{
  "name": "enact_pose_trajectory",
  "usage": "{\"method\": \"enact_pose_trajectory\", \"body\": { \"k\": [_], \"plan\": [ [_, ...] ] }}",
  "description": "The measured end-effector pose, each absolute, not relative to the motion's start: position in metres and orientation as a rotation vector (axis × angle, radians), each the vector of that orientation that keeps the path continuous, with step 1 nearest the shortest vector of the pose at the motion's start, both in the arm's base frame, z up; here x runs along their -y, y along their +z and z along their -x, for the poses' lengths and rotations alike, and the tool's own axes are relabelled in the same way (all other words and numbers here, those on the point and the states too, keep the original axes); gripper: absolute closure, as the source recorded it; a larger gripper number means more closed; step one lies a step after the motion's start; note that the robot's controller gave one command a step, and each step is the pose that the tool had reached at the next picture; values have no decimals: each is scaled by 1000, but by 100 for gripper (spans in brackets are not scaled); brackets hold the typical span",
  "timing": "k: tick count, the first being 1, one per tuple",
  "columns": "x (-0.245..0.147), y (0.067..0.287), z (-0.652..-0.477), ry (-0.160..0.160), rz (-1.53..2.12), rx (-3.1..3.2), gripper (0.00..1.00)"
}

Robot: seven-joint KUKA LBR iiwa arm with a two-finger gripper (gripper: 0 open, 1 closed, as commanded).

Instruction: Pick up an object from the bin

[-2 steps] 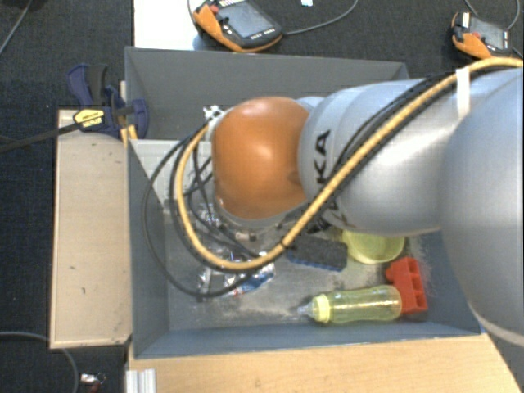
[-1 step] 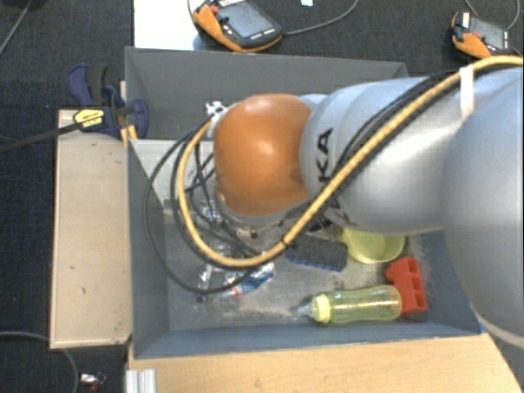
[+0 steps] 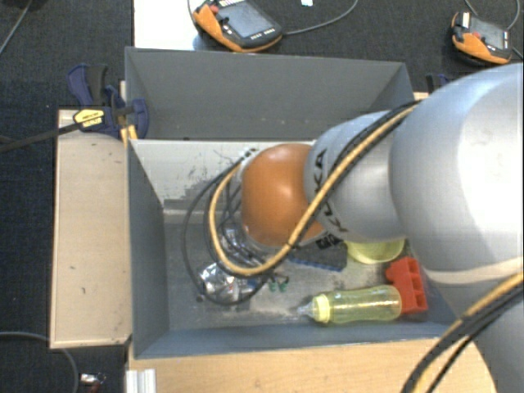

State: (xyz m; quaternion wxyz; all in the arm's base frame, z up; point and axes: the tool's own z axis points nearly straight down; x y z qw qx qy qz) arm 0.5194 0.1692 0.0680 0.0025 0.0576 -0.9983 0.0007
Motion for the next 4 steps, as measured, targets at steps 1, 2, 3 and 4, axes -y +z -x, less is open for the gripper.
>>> {"method": "enact_pose_trajectory", "body": {
  "k": [1, 2, 3, 4],
  "plan": [
    [-169, 70, -513, -11, -82, 3152, 0],
    [-171, 71, -520, -4, -169, 3139, 0],
    [-170, 71, -517, -9, -123, 3147, 0],
    [-171, 71, -520, -7, -154, 3143, 100]
  ]
}}
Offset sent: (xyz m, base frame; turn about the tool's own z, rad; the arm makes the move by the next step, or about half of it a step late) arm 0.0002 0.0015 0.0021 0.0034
